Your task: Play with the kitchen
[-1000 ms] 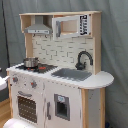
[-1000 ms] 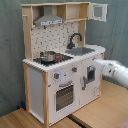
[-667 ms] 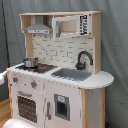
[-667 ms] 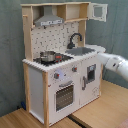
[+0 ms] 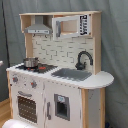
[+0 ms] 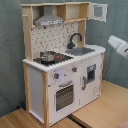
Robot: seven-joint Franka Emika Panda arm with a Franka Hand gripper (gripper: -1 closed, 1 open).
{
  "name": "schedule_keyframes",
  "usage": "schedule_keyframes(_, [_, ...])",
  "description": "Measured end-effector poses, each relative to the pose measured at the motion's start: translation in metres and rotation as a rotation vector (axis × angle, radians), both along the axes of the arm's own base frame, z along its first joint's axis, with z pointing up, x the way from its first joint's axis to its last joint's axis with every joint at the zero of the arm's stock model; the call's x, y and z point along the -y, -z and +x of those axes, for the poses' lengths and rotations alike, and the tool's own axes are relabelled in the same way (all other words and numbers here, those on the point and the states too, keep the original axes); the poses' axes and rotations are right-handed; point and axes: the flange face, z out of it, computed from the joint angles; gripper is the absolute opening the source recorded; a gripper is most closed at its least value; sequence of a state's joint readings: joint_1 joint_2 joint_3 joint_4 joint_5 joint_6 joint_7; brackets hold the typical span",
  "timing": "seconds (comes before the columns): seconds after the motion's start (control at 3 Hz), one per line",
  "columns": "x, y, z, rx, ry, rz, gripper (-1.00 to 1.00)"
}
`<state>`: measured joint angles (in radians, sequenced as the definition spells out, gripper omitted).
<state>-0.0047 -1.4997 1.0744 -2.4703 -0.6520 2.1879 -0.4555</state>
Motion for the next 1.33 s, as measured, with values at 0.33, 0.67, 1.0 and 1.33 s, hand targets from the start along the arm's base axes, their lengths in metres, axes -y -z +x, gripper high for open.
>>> schedule_keyframes(0.33, [0.008, -0.029, -0.018, 0.048, 0.029, 0.044, 1.00])
schedule_keyframes(0.67, [0.018, -0.055, -0.033, 0.114, 0.072, 0.107, 1.00])
schedule_keyframes(1.0, [0.026, -0.071, -0.040, 0.180, 0.108, 0.172, 1.00])
schedule_keyframes(1.33, [0.037, -0.084, -0.040, 0.262, 0.134, 0.249, 1.00])
